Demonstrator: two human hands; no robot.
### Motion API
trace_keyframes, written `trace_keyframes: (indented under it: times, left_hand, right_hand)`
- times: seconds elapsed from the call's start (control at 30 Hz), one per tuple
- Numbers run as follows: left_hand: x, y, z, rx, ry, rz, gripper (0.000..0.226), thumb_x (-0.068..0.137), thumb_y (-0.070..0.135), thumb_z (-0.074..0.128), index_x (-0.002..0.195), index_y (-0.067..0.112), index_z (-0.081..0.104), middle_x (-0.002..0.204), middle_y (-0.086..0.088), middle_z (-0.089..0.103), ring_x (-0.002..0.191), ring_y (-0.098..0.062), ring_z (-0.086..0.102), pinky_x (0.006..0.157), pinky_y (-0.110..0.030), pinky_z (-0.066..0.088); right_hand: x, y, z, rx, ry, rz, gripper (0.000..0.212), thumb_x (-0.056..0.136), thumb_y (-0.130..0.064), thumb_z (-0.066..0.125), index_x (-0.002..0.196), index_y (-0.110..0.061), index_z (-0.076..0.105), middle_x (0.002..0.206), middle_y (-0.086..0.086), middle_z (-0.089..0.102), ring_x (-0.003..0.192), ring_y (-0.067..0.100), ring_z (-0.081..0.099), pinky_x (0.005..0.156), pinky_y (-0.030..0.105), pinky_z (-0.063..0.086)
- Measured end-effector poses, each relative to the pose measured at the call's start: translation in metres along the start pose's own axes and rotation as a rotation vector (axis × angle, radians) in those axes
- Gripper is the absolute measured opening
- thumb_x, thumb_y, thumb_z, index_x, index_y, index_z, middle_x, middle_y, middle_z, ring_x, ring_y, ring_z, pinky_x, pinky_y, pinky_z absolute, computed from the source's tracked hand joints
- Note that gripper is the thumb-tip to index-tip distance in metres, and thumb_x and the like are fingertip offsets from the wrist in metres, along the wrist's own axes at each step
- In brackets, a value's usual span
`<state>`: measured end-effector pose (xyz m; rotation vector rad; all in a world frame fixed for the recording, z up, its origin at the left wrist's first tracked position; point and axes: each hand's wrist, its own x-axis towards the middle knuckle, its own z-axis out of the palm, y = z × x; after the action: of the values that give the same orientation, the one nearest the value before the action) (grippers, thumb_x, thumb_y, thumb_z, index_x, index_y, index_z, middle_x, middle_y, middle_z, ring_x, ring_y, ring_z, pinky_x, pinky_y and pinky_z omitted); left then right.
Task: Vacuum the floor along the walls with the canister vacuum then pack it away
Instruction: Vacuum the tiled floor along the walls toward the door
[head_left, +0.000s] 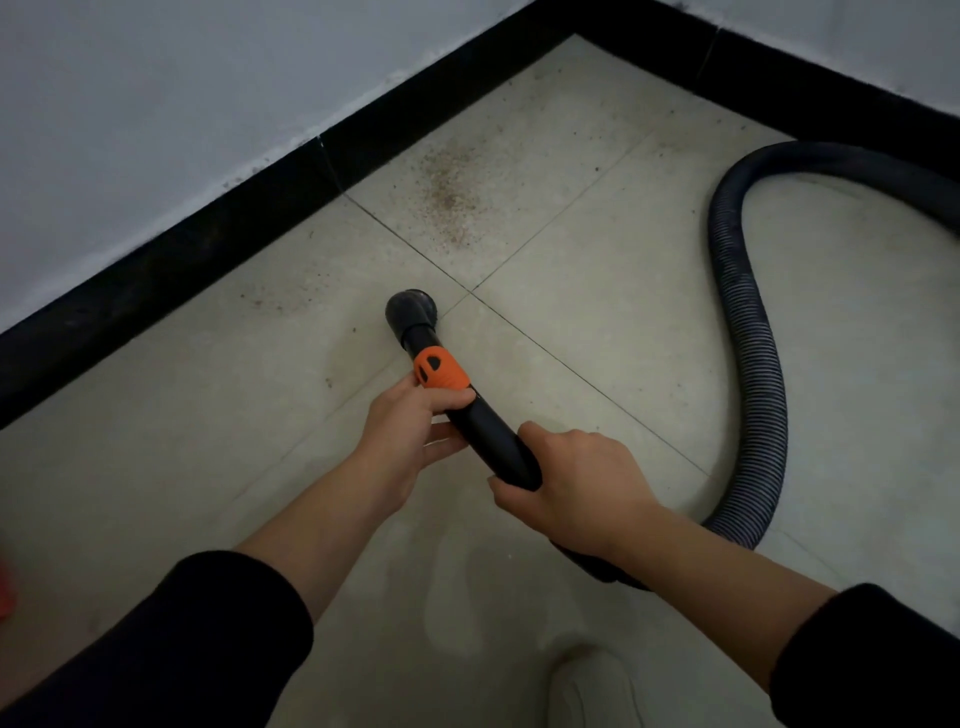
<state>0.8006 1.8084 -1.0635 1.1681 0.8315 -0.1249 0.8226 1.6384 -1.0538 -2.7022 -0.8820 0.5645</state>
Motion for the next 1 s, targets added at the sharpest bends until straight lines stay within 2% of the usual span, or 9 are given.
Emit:
trace_keyframes:
  times: [0.17,0.3,0.43,0.73,1.0]
  left_hand:
    - [-0.018,-0.019,0.002,0.0,-0.017,-0.008,0.026,0.083,0.004,0.068,0.107,0.013,0.067,0.1,-0.008,0.069,0.085,-0.029,0.07,0.07,-0.032,0.058]
    - [-0.028,-0.027,0.007,-0.011,-0.011,-0.003,0.026,0.083,0.004,0.068,0.108,0.011,0.066,0.097,-0.008,0.068,0.082,-0.027,0.069,0.068,-0.03,0.058]
    - [-0.033,-0.029,0.006,-0.008,0.022,0.007,0.027,0.083,0.006,0.068,0.11,0.01,0.066,0.099,-0.009,0.068,0.086,-0.028,0.069,0.065,-0.028,0.057]
    - [-0.037,-0.022,-0.019,-0.044,0.109,0.019,0.027,0.082,0.006,0.068,0.109,0.011,0.067,0.101,-0.01,0.069,0.084,-0.027,0.07,0.065,-0.029,0.057]
    - [-0.02,-0.004,-0.04,-0.103,0.167,0.036,0.023,0.082,0.004,0.068,0.103,0.014,0.068,0.1,-0.008,0.069,0.083,-0.026,0.07,0.069,-0.031,0.058]
  right_hand:
    - [-0.025,0.008,0.006,0.001,-0.014,-0.013,0.031,0.088,-0.057,0.049,0.086,-0.028,0.039,0.065,-0.006,0.045,0.062,0.019,0.051,0.059,0.029,0.04]
    - [-0.033,0.012,0.008,-0.015,-0.002,-0.023,0.031,0.088,-0.057,0.049,0.085,-0.027,0.041,0.062,-0.006,0.043,0.061,0.019,0.049,0.056,0.029,0.033]
    - [-0.035,0.011,0.005,-0.009,-0.017,-0.044,0.031,0.087,-0.058,0.05,0.087,-0.028,0.041,0.062,-0.007,0.042,0.061,0.018,0.049,0.058,0.028,0.034]
    - [-0.019,-0.013,0.007,-0.008,-0.065,-0.095,0.032,0.088,-0.057,0.05,0.087,-0.027,0.04,0.071,-0.005,0.052,0.065,0.022,0.053,0.061,0.029,0.039]
    - [0.011,-0.036,0.012,-0.018,-0.071,-0.106,0.033,0.091,-0.058,0.047,0.093,-0.025,0.042,0.073,-0.006,0.05,0.067,0.019,0.054,0.061,0.029,0.04]
